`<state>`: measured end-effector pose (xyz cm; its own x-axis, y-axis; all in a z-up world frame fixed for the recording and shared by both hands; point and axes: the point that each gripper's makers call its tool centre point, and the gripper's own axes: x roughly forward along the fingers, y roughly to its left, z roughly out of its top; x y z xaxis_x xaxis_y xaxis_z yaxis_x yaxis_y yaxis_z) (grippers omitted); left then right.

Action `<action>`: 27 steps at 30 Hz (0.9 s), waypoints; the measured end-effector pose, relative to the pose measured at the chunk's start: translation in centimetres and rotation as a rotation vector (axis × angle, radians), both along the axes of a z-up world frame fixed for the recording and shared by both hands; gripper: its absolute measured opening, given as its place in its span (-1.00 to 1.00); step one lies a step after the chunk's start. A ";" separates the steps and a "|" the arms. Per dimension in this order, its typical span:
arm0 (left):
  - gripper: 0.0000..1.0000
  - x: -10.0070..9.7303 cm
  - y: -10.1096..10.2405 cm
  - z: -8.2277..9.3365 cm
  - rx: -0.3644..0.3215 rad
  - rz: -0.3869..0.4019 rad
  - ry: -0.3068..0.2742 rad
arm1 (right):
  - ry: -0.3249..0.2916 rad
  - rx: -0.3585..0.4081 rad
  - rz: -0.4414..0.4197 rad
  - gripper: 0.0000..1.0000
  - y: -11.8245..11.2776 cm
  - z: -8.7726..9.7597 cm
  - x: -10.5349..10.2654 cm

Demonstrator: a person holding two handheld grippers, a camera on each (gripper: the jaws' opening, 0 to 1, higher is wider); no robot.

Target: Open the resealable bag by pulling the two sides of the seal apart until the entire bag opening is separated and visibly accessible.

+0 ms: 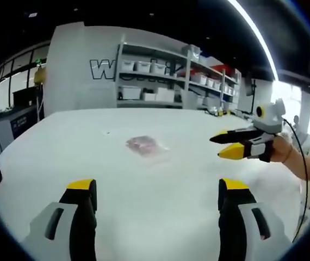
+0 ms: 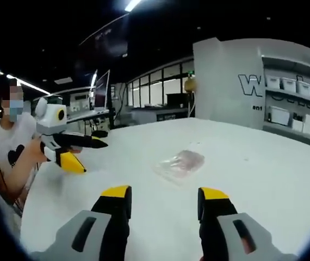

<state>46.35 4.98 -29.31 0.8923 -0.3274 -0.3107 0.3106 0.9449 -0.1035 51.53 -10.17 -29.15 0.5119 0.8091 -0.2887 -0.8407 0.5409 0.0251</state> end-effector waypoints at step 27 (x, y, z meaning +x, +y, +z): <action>0.83 0.5 -0.5 0.6 0.018 -0.003 -0.002 | -0.057 -0.027 0.009 -0.20 1.7 0.7 2.3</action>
<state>46.88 4.48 -28.73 0.8921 -0.3240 -0.3150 0.3134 0.9458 -0.0854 53.85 -8.43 -28.49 0.5207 0.8061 -0.2811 -0.8453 0.5331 -0.0371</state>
